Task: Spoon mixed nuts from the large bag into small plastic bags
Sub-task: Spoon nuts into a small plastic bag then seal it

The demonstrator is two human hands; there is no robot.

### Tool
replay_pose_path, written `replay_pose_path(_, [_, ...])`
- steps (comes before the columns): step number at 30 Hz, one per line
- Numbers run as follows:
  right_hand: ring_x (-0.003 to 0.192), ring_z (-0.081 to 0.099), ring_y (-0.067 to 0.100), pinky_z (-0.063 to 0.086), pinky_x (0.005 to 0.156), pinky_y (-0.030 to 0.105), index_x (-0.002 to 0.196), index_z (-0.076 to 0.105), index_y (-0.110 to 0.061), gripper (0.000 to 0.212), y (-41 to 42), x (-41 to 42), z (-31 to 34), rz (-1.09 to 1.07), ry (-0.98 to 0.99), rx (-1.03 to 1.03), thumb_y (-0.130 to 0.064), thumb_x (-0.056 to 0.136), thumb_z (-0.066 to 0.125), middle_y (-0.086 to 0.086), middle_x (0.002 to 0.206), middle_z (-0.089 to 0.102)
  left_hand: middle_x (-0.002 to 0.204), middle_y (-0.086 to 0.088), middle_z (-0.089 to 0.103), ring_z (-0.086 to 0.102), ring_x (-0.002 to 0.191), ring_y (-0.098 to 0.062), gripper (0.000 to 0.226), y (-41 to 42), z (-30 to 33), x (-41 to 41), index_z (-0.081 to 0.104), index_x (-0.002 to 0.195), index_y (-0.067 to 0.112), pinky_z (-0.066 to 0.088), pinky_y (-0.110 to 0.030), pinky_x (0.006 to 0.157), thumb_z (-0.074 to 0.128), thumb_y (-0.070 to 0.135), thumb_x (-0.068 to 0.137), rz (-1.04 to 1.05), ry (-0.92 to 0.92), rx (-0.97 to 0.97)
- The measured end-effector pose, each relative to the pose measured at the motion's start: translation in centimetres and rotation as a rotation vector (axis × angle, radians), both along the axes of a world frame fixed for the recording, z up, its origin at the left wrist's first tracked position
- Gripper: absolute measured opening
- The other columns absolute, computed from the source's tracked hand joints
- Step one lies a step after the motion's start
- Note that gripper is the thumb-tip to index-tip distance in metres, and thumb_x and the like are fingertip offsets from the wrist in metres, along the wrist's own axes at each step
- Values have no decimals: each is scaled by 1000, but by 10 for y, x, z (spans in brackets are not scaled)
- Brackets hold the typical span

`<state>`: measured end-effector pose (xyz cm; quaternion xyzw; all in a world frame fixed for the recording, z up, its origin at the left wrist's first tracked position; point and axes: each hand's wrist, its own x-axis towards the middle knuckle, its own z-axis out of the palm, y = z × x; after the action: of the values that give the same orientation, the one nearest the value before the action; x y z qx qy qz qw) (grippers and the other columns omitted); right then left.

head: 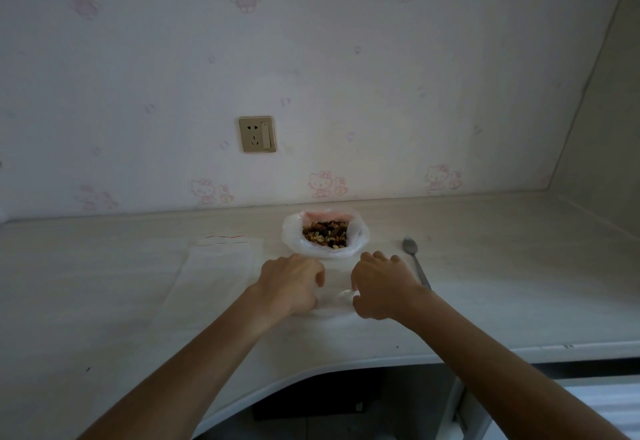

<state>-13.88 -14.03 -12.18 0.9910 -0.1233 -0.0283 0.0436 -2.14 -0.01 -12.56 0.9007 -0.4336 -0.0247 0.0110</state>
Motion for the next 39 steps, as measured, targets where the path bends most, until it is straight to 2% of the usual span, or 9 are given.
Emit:
replay_pose_path(5, [115,58,21,48,98,38,116,72,-28,27,-18,2,-7,-7,-49,224,-32,90,64,-1,122,61,99,13,55,57,88,-13,25,0,-8,12,65,105,41,37,-29,66,74,33,83,52,172,-61])
replay_pose_path(9, [108,63,12,47,83,29,102,77,-40,19,-33,3,-11,-60,-95,373,-36,83,73,-17,95,60,91,15,57,59,81,-8,23,-2,-15,21,67,97,42,39,-27,61,76,36,76,78,282,-120])
replay_pose_path(18, [119,49,25,46,98,40,119,64,-21,31,-24,10,-25,-1,-113,266,-31,90,64,4,120,52,107,6,66,60,86,-5,29,7,-24,35,76,101,38,51,-22,79,84,20,80,80,576,-395])
replay_pose_path(24, [98,61,8,52,81,24,90,72,-29,4,-25,4,-28,-42,-489,598,-32,91,75,-9,103,61,103,13,76,69,97,0,29,17,-27,32,77,96,34,49,-18,77,94,35,72,170,762,-796])
replay_pose_path(26, [89,65,2,47,73,12,83,72,-31,10,-31,1,-28,-90,-615,624,-35,92,74,-17,91,65,101,11,76,71,94,-2,24,18,-30,32,74,96,30,49,-21,76,89,35,78,216,752,-898])
replay_pose_path(28, [82,67,4,50,74,16,88,75,-20,13,-41,-2,-28,-154,-721,644,-32,93,73,-11,89,70,102,13,75,70,91,-1,19,21,-33,35,73,97,31,51,-24,77,84,37,83,245,707,-955])
replay_pose_path(31, [76,64,13,51,65,24,94,75,-12,16,-63,-12,-32,-315,-749,514,-27,95,68,3,93,72,104,10,74,70,98,-9,10,23,-40,43,72,96,30,58,-38,90,78,35,89,288,643,-1024])
replay_pose_path(34, [93,64,31,56,83,38,102,71,-6,26,-80,-22,-37,-467,-560,300,-30,98,60,15,105,67,108,8,72,69,103,-14,9,19,-45,51,70,100,27,57,-47,96,74,32,93,336,600,-1062])
replay_pose_path(39, [115,54,36,47,97,42,109,66,1,27,-82,-18,-45,-603,-432,217,-21,99,52,20,120,60,121,9,67,65,106,-7,32,5,-58,62,63,120,20,54,-40,101,73,34,93,406,551,-1127])
